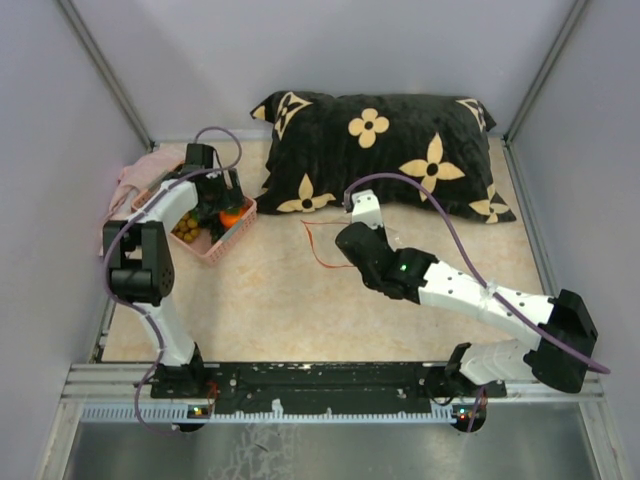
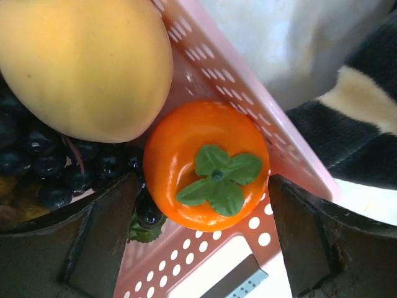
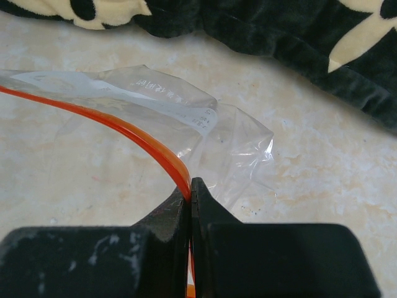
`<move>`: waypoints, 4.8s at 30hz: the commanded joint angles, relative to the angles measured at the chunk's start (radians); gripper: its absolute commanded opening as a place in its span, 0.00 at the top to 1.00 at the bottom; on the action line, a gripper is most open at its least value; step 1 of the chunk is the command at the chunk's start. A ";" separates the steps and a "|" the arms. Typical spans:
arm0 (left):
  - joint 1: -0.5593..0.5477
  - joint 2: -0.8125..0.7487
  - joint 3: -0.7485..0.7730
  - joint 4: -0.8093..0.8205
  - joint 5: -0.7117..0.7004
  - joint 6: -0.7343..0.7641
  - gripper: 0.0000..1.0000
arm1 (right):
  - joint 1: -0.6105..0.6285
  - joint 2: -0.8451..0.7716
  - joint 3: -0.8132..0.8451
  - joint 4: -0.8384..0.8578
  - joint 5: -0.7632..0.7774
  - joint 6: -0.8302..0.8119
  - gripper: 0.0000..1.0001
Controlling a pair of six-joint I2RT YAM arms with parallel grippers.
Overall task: Place the food in the zip-top bag and seal the zipper
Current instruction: Pick up the fake fruit from the bin, then place the fake fruit in the zipper food storage bag.
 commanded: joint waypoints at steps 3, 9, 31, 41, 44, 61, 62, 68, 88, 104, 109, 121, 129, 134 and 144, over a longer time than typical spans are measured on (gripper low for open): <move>0.000 0.051 0.001 -0.044 0.042 0.040 0.09 | -0.008 -0.010 -0.006 0.069 0.016 -0.009 1.00; -0.025 0.092 -0.006 -0.049 0.045 0.060 0.09 | -0.009 -0.004 -0.006 0.075 -0.003 -0.008 1.00; -0.032 -0.088 -0.076 -0.030 0.002 0.078 0.40 | -0.009 -0.048 -0.024 0.061 -0.026 0.006 1.00; -0.033 -0.255 -0.155 -0.039 0.034 0.062 0.41 | -0.007 -0.050 -0.008 0.060 -0.053 0.011 1.00; -0.034 -0.318 -0.194 -0.030 0.072 0.046 0.41 | -0.007 -0.049 -0.003 0.061 -0.057 0.011 1.00; -0.060 -0.726 -0.497 0.221 0.450 -0.108 0.42 | -0.005 0.010 0.040 0.097 -0.102 0.010 1.00; -0.073 -0.747 -0.511 0.242 0.473 -0.119 0.42 | -0.005 0.013 0.042 0.097 -0.105 0.010 1.00; -0.202 -0.875 -0.557 0.360 0.488 -0.173 0.42 | 0.006 0.033 0.058 0.098 -0.113 0.013 1.00; -0.522 -0.930 -0.771 0.918 0.385 -0.198 0.41 | 0.020 0.025 0.078 0.098 -0.217 0.074 1.00; -0.709 -0.868 -0.864 0.920 0.128 -0.018 0.39 | 0.020 -0.052 0.062 0.131 -0.306 0.110 1.00; -0.716 -0.870 -0.855 0.857 0.057 0.009 0.36 | 0.019 -0.067 0.054 0.138 -0.315 0.111 1.00; -0.738 -0.824 -0.759 0.703 0.025 0.035 0.18 | 0.017 -0.079 0.036 0.168 -0.348 0.115 1.00; -0.738 -0.818 -0.659 0.559 0.003 0.030 0.03 | 0.018 -0.079 0.025 0.172 -0.342 0.118 1.00; -0.737 -0.831 -0.611 0.472 0.010 -0.015 0.03 | 0.016 -0.086 0.016 0.180 -0.339 0.121 1.00; -0.736 -0.916 -0.475 0.057 -0.109 -0.187 0.09 | 0.011 -0.087 0.015 0.172 -0.329 0.125 1.00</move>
